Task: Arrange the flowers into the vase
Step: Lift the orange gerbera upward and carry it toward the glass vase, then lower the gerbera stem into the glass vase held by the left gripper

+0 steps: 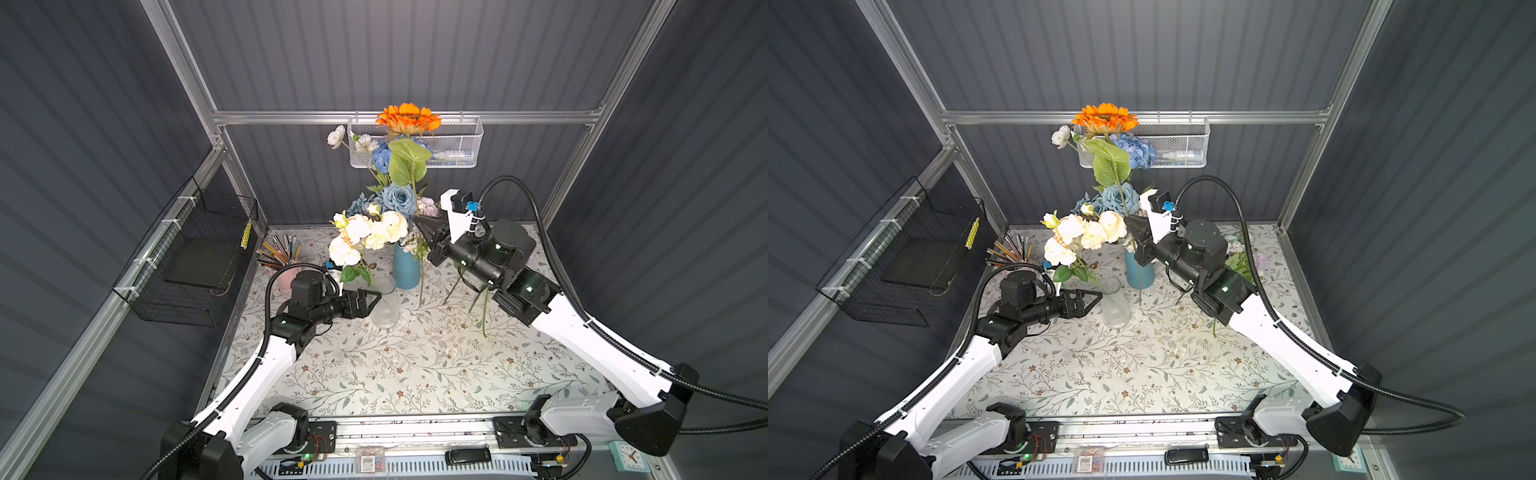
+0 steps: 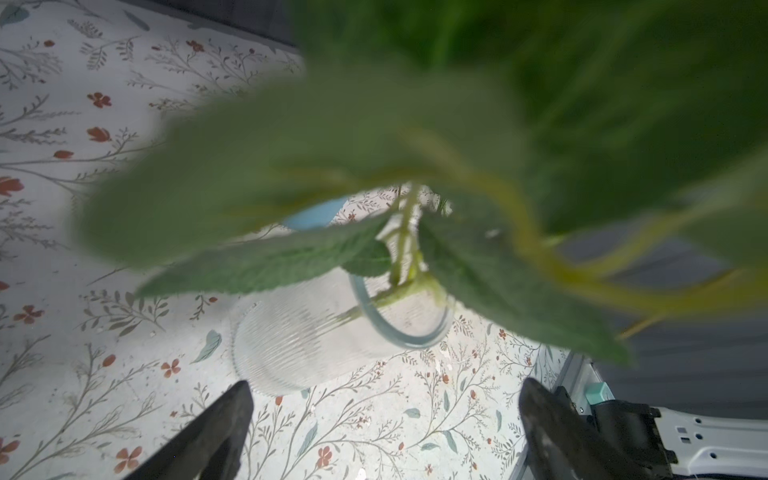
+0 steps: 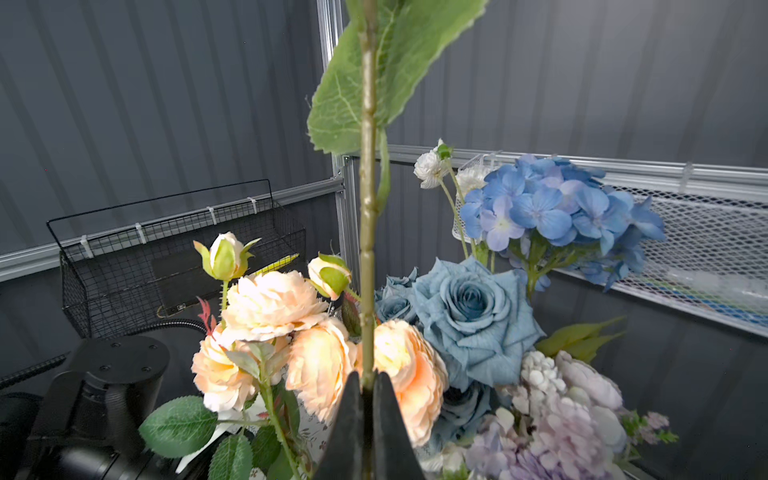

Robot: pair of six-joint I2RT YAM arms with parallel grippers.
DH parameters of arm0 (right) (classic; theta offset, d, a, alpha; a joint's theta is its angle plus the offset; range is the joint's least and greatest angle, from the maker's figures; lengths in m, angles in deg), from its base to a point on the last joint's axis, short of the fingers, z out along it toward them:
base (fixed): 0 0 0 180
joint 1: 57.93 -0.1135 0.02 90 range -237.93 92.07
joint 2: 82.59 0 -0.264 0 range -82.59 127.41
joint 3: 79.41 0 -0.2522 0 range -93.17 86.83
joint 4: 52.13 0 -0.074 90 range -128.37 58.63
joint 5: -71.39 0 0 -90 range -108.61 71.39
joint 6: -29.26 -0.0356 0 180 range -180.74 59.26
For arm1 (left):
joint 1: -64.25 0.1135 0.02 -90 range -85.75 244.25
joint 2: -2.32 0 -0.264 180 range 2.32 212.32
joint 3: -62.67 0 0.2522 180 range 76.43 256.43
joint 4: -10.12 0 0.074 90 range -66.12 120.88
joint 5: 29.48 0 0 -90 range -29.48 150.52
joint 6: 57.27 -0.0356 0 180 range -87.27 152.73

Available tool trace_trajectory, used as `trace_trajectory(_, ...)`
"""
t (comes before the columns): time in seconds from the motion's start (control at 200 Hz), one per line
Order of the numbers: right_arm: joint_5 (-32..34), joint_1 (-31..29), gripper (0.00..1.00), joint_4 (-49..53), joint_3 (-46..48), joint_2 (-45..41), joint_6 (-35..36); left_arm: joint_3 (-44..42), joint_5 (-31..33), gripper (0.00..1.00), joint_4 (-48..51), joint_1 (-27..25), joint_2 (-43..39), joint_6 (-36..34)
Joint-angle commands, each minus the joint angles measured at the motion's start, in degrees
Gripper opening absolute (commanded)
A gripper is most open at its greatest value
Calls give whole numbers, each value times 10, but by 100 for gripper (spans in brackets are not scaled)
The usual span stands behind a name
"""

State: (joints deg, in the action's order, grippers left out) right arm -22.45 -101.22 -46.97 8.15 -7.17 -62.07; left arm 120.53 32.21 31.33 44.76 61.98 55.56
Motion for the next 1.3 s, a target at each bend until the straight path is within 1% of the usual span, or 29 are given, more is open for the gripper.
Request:
trace_trajectory(0.0,6,-2,0,-68,-12,6,32,42,27,100,6,-3,-15,-17)
trace_trajectory(0.07,2,-3,0,-90,0,10,36,51,89,100,0,-3,-16,-18)
trace_trajectory(0.085,2,-2,0,-96,3,10,37,51,116,100,-4,-3,-16,-18)
trace_trajectory(0.13,0,-2,0,-110,9,13,37,51,156,100,-16,-3,-15,-14)
trace_trajectory(0.16,-3,-2,0,-117,11,16,37,49,172,100,-29,-3,-12,-12)
trace_trajectory(0.21,-14,-2,0,-128,11,22,35,50,180,100,-52,-3,-4,-10)
trace_trajectory(0.345,-48,-2,0,-177,14,45,25,58,177,100,-105,-3,34,3)
trace_trajectory(0.49,-93,-4,0,-240,14,76,24,77,178,100,-129,-3,75,7)
trace_trajectory(0.56,-99,-3,0,-270,15,92,18,84,178,100,-138,-3,88,8)
trace_trajectory(0.655,-101,-3,0,-283,9,111,13,90,170,100,-145,-3,101,11)
trace_trajectory(0.84,-134,-3,0,-345,28,142,-3,84,159,100,-159,-3,108,21)
trace_trajectory(0.936,-147,-3,0,-350,34,158,-13,80,155,100,-161,-3,106,23)
trace_trajectory(1.091,-148,-4,0,-361,68,169,-18,72,155,100,-155,-3,96,24)
trace_trajectory(1.166,-148,-6,0,-368,93,171,-9,66,152,100,-151,-3,90,24)
trace_trajectory(1.176,-165,-7,0,-369,96,171,-6,65,151,100,-151,-3,90,25)
trace_trajectory(1.191,-169,-8,0,-369,102,171,-3,65,150,100,-149,-2,90,25)
trace_trajectory(1.296,-163,-17,0,-373,132,175,23,60,143,100,-140,-3,87,25)
